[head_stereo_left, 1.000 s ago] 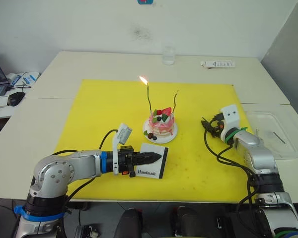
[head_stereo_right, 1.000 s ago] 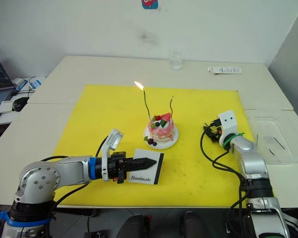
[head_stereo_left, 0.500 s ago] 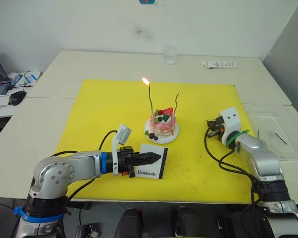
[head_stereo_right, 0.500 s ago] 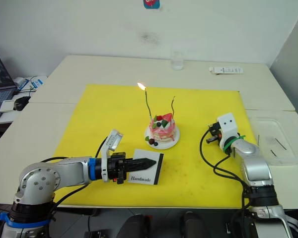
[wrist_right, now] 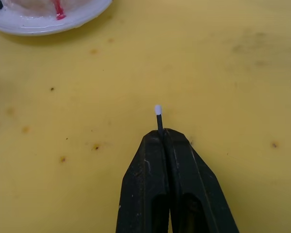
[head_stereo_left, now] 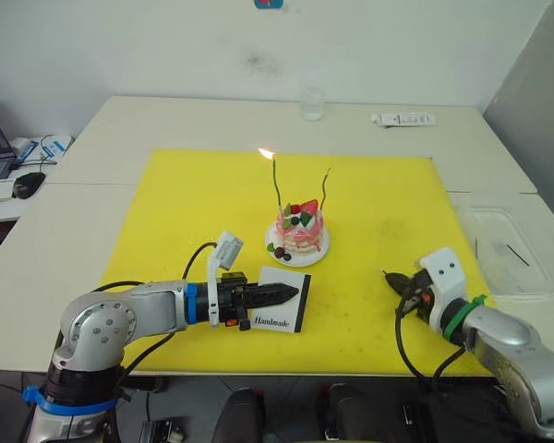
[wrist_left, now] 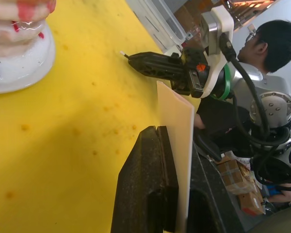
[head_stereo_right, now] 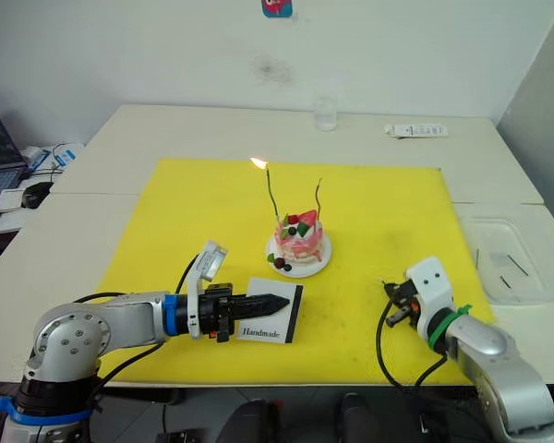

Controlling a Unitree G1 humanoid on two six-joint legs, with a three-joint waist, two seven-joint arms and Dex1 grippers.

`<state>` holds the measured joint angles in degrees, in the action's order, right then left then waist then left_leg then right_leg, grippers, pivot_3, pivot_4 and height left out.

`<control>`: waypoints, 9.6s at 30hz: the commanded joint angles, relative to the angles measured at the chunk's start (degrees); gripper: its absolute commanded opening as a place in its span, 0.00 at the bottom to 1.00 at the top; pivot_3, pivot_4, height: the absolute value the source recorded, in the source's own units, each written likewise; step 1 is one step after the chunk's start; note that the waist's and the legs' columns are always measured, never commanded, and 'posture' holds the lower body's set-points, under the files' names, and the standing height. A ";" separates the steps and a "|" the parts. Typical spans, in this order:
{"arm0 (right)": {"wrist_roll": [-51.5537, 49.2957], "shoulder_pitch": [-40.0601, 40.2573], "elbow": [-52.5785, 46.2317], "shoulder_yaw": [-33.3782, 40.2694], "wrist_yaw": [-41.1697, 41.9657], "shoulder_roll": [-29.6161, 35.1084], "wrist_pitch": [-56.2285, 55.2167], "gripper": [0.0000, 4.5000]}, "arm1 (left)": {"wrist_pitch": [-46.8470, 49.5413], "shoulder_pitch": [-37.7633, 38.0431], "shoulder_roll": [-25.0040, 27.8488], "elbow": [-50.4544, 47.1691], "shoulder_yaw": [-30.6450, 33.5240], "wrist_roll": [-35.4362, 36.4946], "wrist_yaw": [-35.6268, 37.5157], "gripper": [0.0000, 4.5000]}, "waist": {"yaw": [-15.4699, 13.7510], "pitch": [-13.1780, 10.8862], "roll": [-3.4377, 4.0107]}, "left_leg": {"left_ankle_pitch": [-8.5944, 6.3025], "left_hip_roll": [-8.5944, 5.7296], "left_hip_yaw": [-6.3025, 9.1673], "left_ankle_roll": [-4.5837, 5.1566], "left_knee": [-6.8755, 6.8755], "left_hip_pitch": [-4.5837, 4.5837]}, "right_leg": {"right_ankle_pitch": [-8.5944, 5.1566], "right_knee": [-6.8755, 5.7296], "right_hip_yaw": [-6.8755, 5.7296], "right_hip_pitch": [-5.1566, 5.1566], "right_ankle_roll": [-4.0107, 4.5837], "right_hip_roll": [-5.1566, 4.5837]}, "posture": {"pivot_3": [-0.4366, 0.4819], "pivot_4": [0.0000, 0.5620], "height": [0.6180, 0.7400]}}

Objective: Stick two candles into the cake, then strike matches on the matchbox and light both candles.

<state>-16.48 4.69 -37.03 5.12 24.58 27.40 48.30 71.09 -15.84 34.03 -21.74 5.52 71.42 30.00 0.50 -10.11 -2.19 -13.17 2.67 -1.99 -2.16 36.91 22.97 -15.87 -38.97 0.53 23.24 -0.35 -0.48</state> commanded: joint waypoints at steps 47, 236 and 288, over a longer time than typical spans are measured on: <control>1.50 5.70 5.18 -1.11 -4.90 -5.54 -13.91 0.01 | 0.66 -1.66 1.57 -0.36 0.17 1.20 1.25 0.00 | -0.13 0.02 -0.02 | 0.00 0.01 0.01 0.00 -0.02 0.01 | -0.02 0.03 0.07 -0.01 0.02 0.11 | 0.48 0.27 1.00; 8.27 -44.08 14.56 -13.40 17.31 11.37 -19.77 0.00 | -2.95 -0.71 -1.31 -1.04 -1.51 -7.89 2.07 0.00 | -0.04 -0.02 -0.09 | -0.01 0.05 0.01 0.01 -0.01 0.04 | -0.02 0.04 0.12 0.03 0.04 0.19 | 0.48 0.27 1.00; 8.51 -44.16 13.62 -12.33 17.66 10.87 -19.14 0.00 | -2.57 -1.47 -1.89 -0.48 -1.65 -7.68 2.50 0.00 | -0.04 -0.02 -0.09 | -0.01 0.05 0.02 0.01 -0.02 0.04 | -0.02 0.03 0.11 0.03 0.04 0.19 | 0.48 0.27 1.00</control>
<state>-7.88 -38.51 -21.58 -9.61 42.41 37.75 29.45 68.57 -16.53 32.33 -21.01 3.79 62.66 31.89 0.46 -10.13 -2.28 -13.17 2.72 -1.98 -2.15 36.89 23.01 -15.88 -38.93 0.65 23.27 -0.31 -0.29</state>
